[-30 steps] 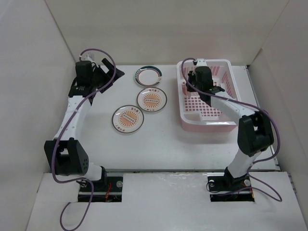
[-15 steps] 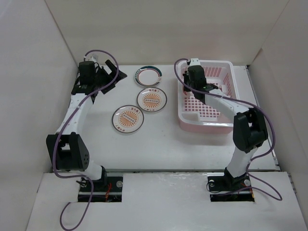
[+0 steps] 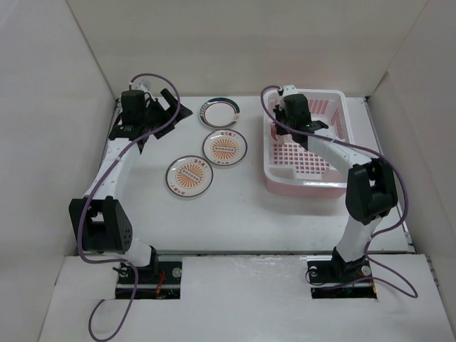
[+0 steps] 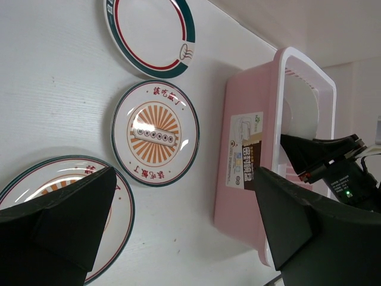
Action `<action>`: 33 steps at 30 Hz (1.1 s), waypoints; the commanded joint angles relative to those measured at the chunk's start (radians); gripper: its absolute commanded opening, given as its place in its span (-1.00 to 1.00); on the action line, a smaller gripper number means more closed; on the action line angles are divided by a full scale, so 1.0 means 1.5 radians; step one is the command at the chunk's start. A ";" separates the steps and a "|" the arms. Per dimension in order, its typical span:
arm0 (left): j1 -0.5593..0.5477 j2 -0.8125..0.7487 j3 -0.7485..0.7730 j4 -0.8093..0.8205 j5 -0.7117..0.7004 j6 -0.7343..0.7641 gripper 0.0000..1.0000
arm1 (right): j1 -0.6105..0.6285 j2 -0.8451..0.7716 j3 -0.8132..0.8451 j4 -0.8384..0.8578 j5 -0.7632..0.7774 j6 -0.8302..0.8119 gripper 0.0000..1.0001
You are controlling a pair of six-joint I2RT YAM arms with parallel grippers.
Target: Load the plates into the dish rack
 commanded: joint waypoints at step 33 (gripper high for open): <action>-0.010 -0.036 0.020 0.000 -0.002 0.012 0.99 | -0.033 -0.025 0.008 -0.020 -0.069 -0.042 -0.70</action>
